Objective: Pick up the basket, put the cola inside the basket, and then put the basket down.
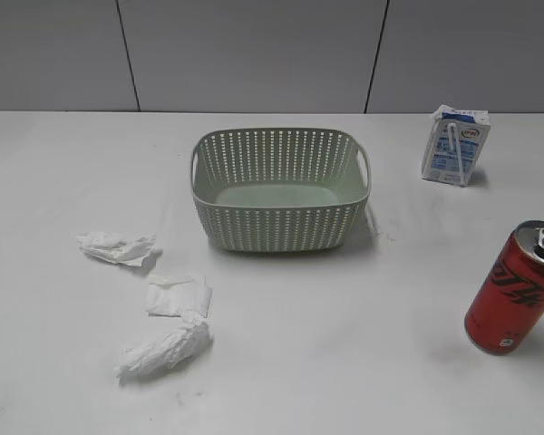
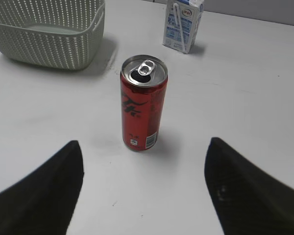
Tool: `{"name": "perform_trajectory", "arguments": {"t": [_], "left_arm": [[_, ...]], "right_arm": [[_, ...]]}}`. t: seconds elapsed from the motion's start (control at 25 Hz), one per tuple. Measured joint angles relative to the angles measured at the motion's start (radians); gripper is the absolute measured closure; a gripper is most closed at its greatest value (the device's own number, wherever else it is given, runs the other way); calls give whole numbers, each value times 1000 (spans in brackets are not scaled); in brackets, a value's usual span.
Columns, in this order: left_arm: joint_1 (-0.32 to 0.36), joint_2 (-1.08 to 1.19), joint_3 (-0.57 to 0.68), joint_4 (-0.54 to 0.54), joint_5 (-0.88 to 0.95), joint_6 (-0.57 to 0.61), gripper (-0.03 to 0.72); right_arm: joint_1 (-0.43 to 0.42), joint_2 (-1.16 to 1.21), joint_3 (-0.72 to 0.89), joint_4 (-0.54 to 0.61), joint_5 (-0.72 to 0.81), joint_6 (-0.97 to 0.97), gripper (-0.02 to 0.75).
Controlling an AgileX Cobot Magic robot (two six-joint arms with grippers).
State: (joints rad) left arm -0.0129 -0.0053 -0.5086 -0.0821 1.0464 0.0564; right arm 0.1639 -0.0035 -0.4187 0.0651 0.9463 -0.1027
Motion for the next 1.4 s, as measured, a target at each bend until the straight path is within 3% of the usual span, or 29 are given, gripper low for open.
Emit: {"name": "perform_trajectory", "arguments": {"t": [0.88, 1.12, 1.4], "left_arm": [[0, 9, 0, -2, -2, 0, 104], [0, 148, -11, -10, -25, 0, 109], [0, 437, -73, -11, -200, 0, 109]], "right_arm": [[0, 0, 0, 0, 0, -1, 164], [0, 0, 0, 1, 0, -1, 164], [0, 0, 0, 2, 0, -1, 164]]}}
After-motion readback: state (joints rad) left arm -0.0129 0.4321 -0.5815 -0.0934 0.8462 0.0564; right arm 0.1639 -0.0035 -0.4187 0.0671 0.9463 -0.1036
